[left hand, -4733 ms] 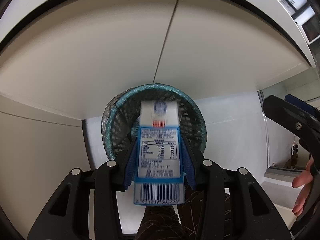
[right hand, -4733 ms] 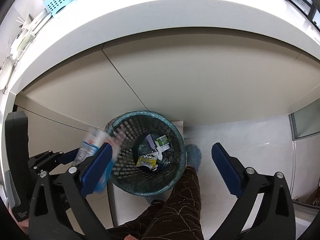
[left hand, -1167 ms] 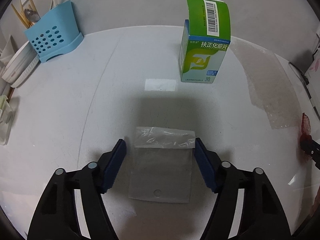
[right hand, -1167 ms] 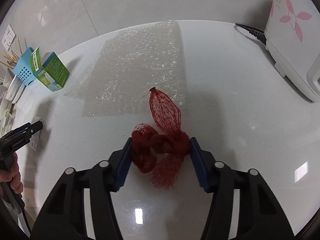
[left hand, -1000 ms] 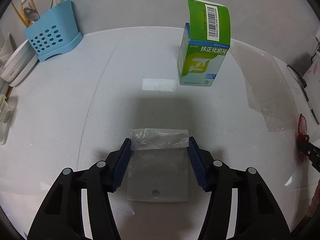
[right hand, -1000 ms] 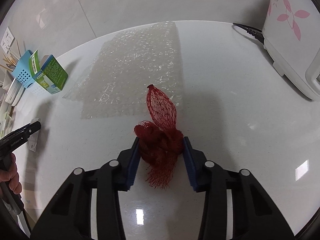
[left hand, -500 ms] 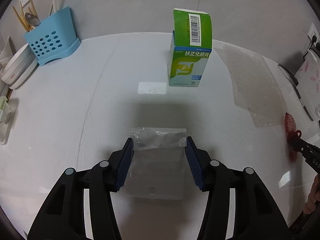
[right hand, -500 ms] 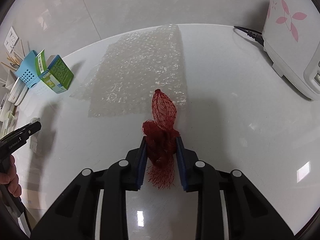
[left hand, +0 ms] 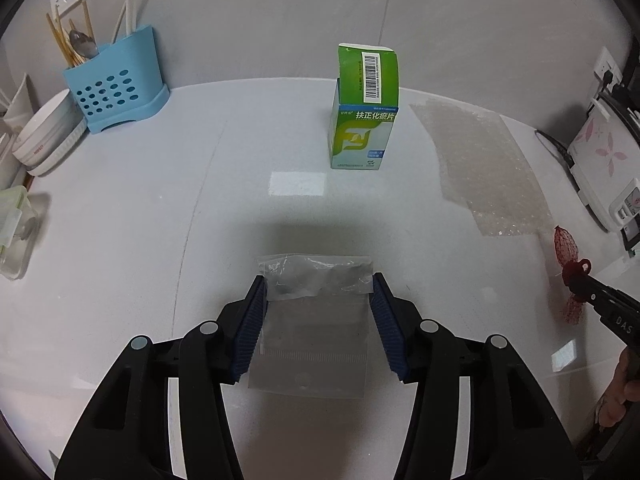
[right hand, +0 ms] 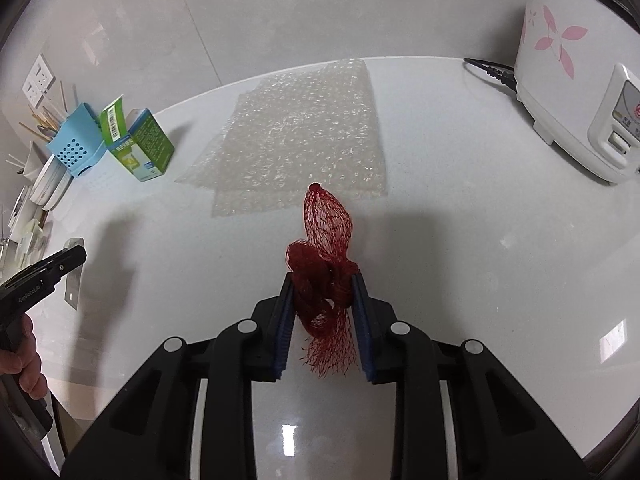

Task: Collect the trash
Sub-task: 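Carry the clear bag and red net with both tools over the wastebasket, then lower the red mesh net into the wastebasket and open the right tool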

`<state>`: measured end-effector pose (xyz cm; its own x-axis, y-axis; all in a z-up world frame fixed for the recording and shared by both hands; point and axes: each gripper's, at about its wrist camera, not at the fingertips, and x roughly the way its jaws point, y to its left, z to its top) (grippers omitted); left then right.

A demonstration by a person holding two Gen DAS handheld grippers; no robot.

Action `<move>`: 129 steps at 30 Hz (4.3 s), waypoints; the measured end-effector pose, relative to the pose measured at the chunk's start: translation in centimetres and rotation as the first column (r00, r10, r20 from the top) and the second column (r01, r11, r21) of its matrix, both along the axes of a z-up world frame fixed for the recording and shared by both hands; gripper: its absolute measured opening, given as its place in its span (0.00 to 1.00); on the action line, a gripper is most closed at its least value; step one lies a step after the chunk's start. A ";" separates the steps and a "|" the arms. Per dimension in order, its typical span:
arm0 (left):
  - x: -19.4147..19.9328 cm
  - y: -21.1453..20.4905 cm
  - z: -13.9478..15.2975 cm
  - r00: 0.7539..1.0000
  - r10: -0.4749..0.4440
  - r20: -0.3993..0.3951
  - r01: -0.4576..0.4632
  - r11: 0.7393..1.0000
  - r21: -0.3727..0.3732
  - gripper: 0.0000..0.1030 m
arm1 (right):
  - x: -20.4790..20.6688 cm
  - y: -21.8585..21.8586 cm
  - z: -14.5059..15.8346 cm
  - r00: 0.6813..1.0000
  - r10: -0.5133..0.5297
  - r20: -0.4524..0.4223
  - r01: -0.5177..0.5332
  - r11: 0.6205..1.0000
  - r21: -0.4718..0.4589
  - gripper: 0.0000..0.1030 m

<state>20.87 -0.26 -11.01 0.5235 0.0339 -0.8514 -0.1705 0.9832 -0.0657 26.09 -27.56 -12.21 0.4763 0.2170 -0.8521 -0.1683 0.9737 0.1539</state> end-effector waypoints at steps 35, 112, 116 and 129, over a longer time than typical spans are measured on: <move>-16.8 -0.1 2.8 0.997 -0.042 0.064 0.044 0.999 -0.021 0.49 | -15.8 3.9 2.4 0.996 0.045 0.071 -0.048 0.998 0.039 0.25; -34.5 -3.6 -13.1 0.972 -0.066 -0.225 0.032 0.988 -0.153 0.49 | -30.1 10.2 -16.8 0.929 0.201 -0.311 -0.227 0.973 -0.050 0.32; -34.1 -3.4 -13.3 0.970 -0.061 -0.233 0.025 0.988 -0.155 0.49 | -30.2 10.4 -16.8 0.930 0.198 -0.309 -0.220 0.975 -0.038 0.38; -33.8 -2.6 -13.4 0.967 -0.047 -0.248 0.008 0.987 -0.158 0.49 | -30.6 11.1 -16.7 0.931 0.202 -0.303 -0.227 0.973 -0.049 0.58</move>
<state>-12.95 -2.88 -24.45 0.2915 -0.1199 -0.9490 -0.1740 0.9689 -0.1759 -4.54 -16.49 -28.90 0.1520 0.2099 -0.9658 -0.3339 0.9307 0.1497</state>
